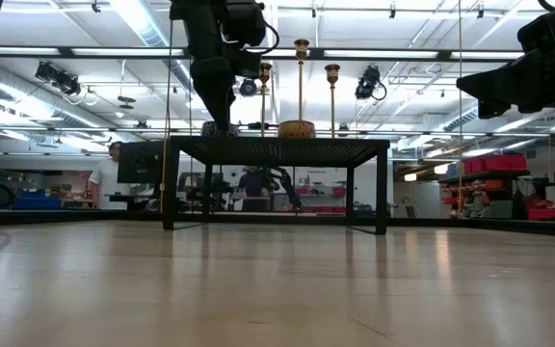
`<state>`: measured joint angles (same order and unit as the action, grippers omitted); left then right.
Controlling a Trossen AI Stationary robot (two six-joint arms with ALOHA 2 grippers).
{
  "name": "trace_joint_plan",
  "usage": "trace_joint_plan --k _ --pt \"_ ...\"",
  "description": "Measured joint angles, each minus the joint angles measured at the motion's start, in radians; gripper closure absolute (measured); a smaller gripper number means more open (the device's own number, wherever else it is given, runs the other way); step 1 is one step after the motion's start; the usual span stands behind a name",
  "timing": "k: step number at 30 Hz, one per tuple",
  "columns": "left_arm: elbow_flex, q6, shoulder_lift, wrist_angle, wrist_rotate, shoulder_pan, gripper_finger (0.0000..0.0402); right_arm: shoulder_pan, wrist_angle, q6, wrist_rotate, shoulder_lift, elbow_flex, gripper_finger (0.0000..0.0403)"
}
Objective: Pick & Place candle stick holders
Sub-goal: Adjust the scented candles on the shelf
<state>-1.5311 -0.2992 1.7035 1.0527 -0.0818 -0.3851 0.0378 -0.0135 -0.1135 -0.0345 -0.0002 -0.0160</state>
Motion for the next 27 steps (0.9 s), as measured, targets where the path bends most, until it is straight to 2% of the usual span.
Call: trace_joint_plan --k 13,20,27 --pt "0.000 0.008 0.031 0.012 0.006 -0.004 0.0042 0.000 0.000 0.000 0.000 0.000 0.000 0.0389" --pt "0.000 0.009 0.031 0.021 -0.033 -0.005 0.0044 0.000 0.000 0.000 0.000 0.000 0.000 0.0389" --pt "0.000 0.026 0.031 0.022 -0.033 -0.005 0.0083 0.000 0.000 0.000 0.000 0.000 0.000 0.0389"
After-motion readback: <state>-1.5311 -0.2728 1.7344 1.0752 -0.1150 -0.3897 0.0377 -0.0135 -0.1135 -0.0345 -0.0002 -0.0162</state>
